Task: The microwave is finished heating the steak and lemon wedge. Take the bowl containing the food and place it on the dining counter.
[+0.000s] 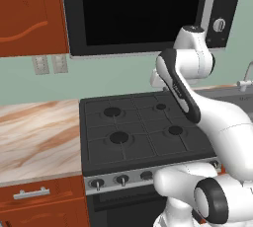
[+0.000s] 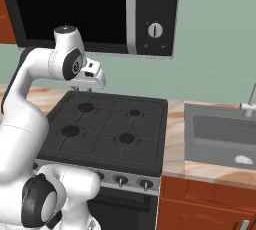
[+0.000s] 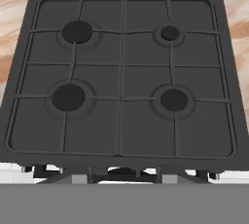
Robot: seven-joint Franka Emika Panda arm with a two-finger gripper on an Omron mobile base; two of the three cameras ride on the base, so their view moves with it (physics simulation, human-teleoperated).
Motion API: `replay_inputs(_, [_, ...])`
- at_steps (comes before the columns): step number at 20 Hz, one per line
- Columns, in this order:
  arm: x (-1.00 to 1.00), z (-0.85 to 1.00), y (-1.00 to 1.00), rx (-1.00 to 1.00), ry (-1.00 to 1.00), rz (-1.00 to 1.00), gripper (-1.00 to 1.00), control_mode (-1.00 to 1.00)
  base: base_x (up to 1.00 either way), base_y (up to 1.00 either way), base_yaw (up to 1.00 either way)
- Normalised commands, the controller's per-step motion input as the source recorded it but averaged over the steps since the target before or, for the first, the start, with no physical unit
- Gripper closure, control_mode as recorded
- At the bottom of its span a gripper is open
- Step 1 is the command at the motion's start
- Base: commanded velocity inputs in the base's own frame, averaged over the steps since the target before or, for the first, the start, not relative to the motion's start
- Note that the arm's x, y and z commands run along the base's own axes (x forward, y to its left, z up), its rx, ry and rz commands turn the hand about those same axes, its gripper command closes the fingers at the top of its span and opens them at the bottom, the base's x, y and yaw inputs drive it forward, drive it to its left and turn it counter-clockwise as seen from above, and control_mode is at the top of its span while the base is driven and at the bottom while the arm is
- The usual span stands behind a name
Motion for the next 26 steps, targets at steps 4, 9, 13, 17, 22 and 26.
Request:
replay_inputs(4, [-0.15, 0.00, 0.00, 0.00, -0.03, 0.01, -1.00, -1.00, 0.00, 0.00, 0.00])
replay_inputs(9, [-0.45, 0.17, 0.00, 0.00, -0.16, 0.06, -1.00, -1.00, 0.00, 0.00, 0.00])
replay_inputs(13, [-0.74, 0.58, 0.00, -0.08, -0.53, 0.11, -1.00, -1.00, 0.00, 0.00, 0.00])
replay_inputs(17, [-0.81, 0.72, -0.21, -0.09, -0.69, 0.11, -1.00, -1.00, 0.00, 0.00, 0.00])
replay_inputs(22, [-0.66, 0.73, -0.53, -0.04, -0.71, 0.07, -1.00, -1.00, 0.00, 0.00, 0.00])
replay_inputs(26, [-0.50, 0.64, -0.76, 0.00, -0.62, 0.09, -1.00, -1.00, 0.00, 0.00, 0.00])
